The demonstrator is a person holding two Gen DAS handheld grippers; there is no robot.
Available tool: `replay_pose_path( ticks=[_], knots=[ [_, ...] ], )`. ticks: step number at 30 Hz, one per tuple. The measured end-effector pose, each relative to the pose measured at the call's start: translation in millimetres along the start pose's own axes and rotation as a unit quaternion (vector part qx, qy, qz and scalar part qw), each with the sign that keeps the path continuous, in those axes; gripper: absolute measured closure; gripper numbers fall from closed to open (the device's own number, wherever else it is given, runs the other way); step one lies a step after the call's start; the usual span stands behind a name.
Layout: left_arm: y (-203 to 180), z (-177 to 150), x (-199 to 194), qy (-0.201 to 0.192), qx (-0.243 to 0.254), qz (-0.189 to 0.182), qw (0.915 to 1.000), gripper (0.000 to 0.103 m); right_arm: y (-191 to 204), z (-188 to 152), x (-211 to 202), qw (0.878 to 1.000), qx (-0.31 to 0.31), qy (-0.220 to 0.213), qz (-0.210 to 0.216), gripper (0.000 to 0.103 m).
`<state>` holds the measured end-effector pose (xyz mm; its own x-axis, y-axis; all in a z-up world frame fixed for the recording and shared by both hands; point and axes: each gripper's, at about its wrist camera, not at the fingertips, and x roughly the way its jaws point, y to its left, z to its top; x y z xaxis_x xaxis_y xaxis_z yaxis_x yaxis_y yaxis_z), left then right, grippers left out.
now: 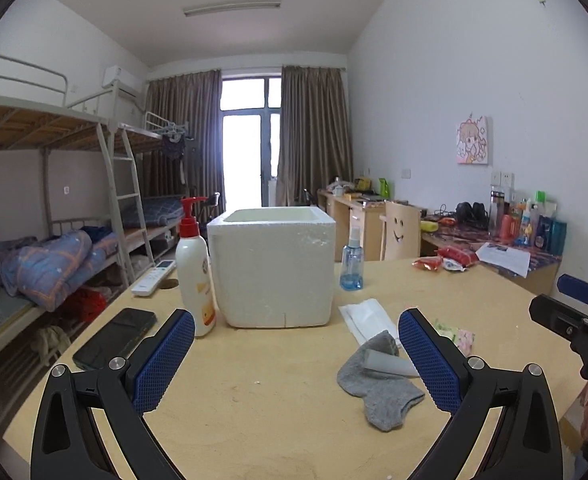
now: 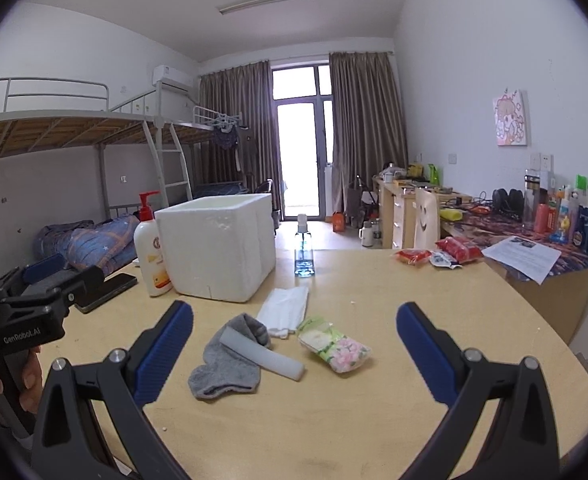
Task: Organize soft objects
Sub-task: 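Move both tools back toward the grey sock on the table, then close the left tool on the grey sock while the right tool grasps the floral wipes pack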
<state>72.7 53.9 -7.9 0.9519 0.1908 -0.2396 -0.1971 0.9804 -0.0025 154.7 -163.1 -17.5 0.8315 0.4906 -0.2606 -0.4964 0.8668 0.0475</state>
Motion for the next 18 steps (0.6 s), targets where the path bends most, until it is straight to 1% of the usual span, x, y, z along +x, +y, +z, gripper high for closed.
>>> replay_pose_path(
  ticks=[6, 14, 18],
  knots=[
    [-4.0, -0.3, 6.4, 0.011, 0.004, -0.010, 0.9999, 0.001, -4.0, -2.2, 6.0, 1.000, -0.003, 0.009, -0.006, 0.000],
    [-24.0, -8.9, 23.6, 0.058, 0.026, -0.057, 0.9964, 0.001, -16.8, -4.6, 18.2, 0.999, 0.002, 0.037, -0.021, 0.000],
    [-34.5, -12.9, 35.3, 0.083, 0.039, -0.068, 0.9934, 0.001, -24.4, -6.7, 29.4, 0.997, 0.004, 0.064, -0.031, 0.000]
  ],
)
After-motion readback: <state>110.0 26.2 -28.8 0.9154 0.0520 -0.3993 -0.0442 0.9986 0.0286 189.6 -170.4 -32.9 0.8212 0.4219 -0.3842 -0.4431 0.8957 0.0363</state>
